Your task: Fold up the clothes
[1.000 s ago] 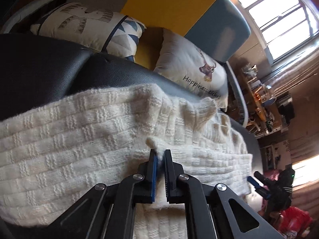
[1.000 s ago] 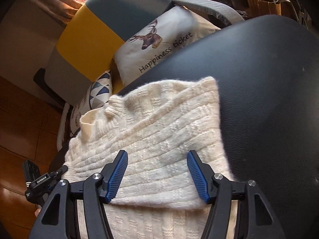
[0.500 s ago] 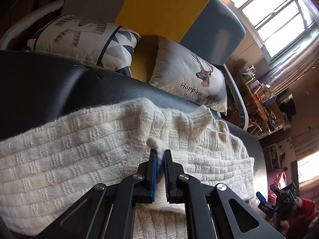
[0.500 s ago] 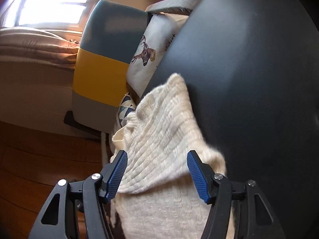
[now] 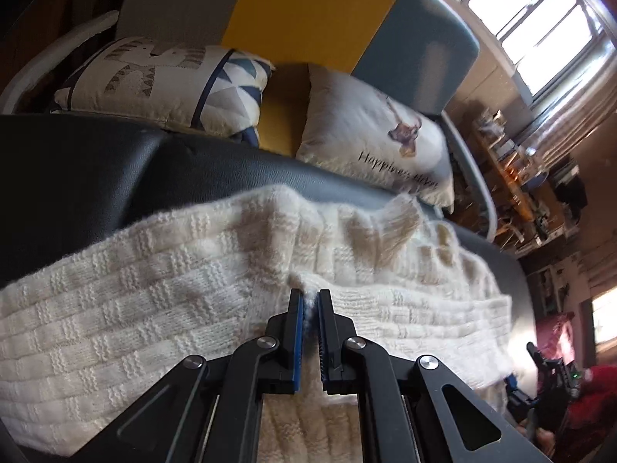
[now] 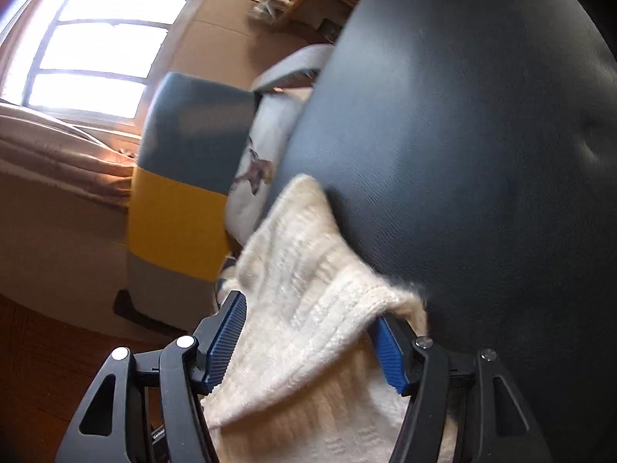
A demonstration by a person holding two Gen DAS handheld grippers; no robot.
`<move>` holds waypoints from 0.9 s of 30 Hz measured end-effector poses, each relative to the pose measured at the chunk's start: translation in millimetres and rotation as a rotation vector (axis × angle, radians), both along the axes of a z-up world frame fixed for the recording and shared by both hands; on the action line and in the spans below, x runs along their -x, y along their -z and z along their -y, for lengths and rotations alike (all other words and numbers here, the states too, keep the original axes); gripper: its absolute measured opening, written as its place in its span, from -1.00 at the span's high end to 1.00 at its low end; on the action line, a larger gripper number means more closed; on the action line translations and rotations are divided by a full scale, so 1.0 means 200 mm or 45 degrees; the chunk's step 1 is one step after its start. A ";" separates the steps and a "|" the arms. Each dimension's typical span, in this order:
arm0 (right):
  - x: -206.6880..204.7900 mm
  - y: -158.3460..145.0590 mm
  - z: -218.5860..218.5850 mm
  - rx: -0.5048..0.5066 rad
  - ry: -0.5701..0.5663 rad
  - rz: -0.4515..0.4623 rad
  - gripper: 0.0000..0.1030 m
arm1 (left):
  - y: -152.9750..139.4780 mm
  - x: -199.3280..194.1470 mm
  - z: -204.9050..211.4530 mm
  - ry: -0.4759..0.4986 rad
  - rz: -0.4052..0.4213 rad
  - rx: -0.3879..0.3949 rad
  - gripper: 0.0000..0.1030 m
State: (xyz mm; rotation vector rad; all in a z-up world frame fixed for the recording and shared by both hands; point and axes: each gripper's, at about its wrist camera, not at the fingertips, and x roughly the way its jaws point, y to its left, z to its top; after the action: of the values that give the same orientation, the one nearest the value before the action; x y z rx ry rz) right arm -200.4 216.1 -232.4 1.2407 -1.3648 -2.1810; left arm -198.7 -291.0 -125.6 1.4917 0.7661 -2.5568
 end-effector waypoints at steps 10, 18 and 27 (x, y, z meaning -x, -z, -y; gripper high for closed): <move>0.04 -0.26 0.02 -0.249 -0.209 -0.134 -0.23 | 0.06 -0.07 0.07 -0.058 -0.017 -0.124 0.85; 0.44 -0.06 0.28 -0.380 -0.400 0.069 -0.21 | 0.09 -0.10 0.07 -0.096 -0.016 -0.100 0.77; 0.33 -0.12 0.28 -0.343 -0.443 -0.027 -0.13 | -0.01 -0.16 0.15 -0.150 -0.067 -0.256 0.76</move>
State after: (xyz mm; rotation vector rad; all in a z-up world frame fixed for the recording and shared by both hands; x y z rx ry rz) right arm -265.6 159.8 -208.1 1.4190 -0.7891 -2.1632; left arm -166.3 -321.9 -124.2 1.3877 1.1130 -2.5031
